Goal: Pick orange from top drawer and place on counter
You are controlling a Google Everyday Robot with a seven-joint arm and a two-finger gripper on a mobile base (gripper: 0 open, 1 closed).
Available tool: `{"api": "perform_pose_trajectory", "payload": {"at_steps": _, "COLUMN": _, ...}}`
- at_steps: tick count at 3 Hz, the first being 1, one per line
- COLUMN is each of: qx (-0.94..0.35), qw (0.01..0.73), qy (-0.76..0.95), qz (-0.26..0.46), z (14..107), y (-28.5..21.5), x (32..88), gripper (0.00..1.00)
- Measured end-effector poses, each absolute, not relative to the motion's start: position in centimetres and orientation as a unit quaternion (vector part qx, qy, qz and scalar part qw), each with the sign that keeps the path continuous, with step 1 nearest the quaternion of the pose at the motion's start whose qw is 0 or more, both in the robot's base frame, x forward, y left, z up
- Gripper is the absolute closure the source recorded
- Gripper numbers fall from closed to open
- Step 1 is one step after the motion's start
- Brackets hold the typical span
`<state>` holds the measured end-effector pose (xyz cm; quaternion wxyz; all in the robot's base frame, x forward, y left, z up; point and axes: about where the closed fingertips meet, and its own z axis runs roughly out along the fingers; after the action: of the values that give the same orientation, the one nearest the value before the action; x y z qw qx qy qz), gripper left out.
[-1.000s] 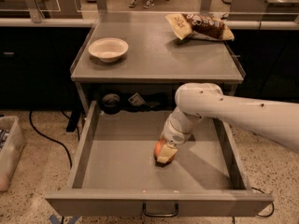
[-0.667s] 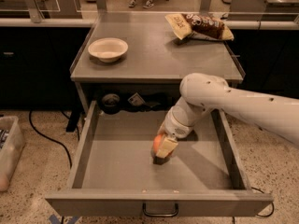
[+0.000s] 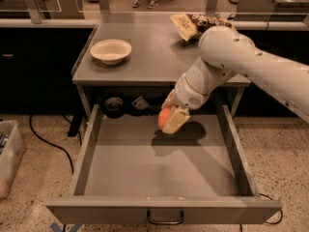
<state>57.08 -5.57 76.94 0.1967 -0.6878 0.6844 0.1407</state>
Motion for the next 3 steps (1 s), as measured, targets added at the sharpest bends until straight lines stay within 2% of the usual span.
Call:
{"api": "perform_pose_trajectory", "payload": {"at_steps": 2, "qx": -0.711, "qw": 0.232, "qy": 0.653, "qz": 0.116, "z": 87.7, "y": -5.4, "x": 60.9, "gripper": 1.0}}
{"api": "perform_pose_trajectory", "payload": {"at_steps": 3, "qx": -0.716, "qw": 0.246, "qy": 0.645, "qz": 0.103, "z": 90.1, "y": -4.6, "x": 64.4, "gripper": 1.0}}
